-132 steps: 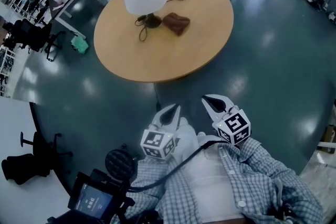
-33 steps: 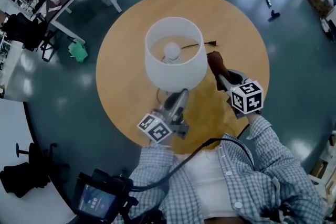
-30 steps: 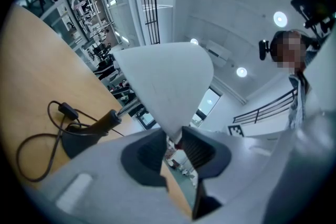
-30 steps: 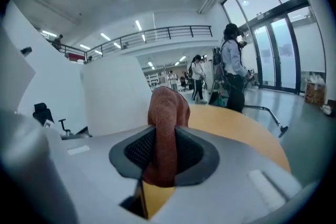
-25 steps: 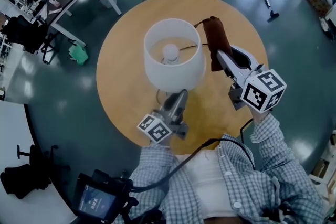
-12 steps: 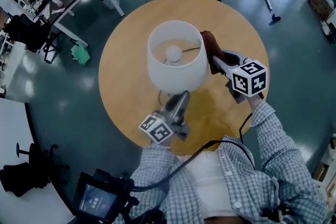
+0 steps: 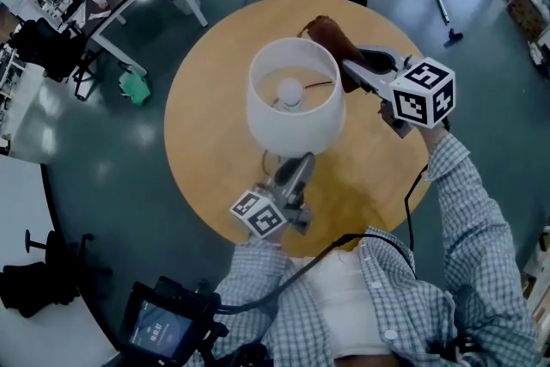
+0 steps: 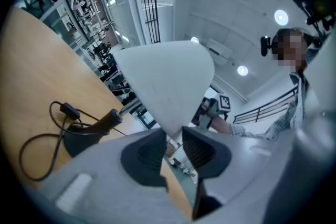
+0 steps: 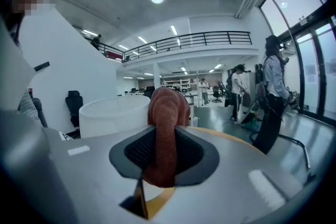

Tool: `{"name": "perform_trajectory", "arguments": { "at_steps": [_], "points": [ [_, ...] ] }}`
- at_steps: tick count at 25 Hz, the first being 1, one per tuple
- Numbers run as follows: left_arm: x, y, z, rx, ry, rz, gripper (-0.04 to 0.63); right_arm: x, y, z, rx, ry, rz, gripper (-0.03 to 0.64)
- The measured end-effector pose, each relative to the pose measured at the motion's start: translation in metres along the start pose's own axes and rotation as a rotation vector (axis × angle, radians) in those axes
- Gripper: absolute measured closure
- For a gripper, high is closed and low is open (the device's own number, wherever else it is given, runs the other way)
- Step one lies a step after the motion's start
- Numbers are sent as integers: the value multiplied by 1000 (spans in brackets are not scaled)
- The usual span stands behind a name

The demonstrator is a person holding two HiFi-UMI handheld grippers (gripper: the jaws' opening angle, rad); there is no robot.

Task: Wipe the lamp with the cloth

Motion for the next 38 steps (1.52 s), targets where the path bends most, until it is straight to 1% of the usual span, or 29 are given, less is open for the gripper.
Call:
{"name": "perform_trajectory", "arguments": {
  "at_steps": [3,7,10,13,15,18,22,25,27,30,35,38],
  "points": [
    [0,1,2,-2,0,4,502,-34,12,-12,-90,-60,2,525],
    [-2,3,2,-4,-5,0,502,-45,36,-7,-161,-76,-81,525],
    [-2,2,0,-6,-6,3,502,-30,59,8,-176,-88,-195,525],
    [0,2,-1,-6,-5,3,502,-1,78,25,-176,-116,-368,525],
    [0,2,-1,-5,-5,3,502,13,89,34,-175,-114,-452,525],
    [-1,4,-1,-7,-4,10,502,21,101,41,-177,-118,-513,525],
    [8,2,-3,-6,-22,27,503,18,109,38,-211,-184,-562,525],
    [14,-1,-7,8,-10,37,503,11,124,26,-255,-259,-618,525],
    [19,-2,-11,16,-5,46,503,5,137,14,-285,-332,-673,525],
    [20,2,-13,18,-4,45,505,-5,155,-4,-310,-472,-755,526],
    [17,1,-8,13,-8,40,505,-27,172,-46,-350,-675,-842,526],
    [18,0,-9,13,-6,39,505,-31,182,-71,-356,-845,-915,526]
  ]
}}
Point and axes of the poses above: the fingertips, and each gripper's own axes: y forward along the fingers, z to its right, x out of its underside, the point moved 4 cm from there along -y, backward along the fingers, and after that the axes turned 15 degrees about y, right-handed, at the moved point
